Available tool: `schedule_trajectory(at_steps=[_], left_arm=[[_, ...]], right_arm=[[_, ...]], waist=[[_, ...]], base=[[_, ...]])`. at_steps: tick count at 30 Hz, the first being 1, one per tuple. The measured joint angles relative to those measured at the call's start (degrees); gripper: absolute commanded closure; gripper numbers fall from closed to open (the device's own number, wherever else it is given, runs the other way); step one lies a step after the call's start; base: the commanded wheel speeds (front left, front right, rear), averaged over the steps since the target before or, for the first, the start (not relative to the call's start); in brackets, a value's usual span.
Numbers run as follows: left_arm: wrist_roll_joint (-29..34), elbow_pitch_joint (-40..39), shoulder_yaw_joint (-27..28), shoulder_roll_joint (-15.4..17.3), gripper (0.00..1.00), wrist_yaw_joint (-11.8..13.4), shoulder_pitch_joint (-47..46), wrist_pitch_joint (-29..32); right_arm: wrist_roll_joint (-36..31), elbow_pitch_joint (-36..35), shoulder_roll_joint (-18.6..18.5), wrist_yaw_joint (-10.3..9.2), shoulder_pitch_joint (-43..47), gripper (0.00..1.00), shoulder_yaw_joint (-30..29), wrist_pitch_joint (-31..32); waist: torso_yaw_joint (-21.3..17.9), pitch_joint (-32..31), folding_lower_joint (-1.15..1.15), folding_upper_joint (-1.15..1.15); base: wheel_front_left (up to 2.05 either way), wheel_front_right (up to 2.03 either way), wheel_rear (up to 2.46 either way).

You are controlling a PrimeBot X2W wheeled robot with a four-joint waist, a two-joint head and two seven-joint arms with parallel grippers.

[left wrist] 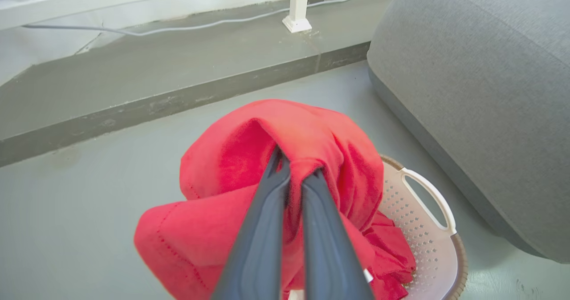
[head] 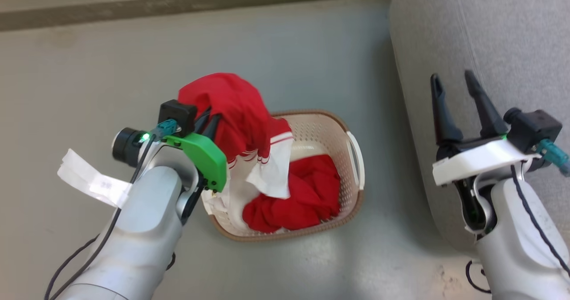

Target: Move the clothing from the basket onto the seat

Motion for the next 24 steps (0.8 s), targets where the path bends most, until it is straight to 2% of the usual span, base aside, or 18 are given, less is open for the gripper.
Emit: schedule_trajectory(at_steps=[11,24], left_arm=[[-0.7,-6.9,-2.4,0.0,1.00,-0.5,0.0,-1.0],[-1.6,-12.8,-2.9,0.0,1.00,-0.5,1.4,-1.4]], right_arm=[[-0.4,2.9,-0.1,0.31,2.9,0.00,2.5,0.0],[-0.3,4.1,0.1,0.81,6.6,0.00,5.7,0.0]], waist=[[2.8,-7.1,0.00,0.00],[4.3,-14.4,0.00,0.00]], base=[[0.00,0.00,0.00],[0.00,0.00,0.00]])
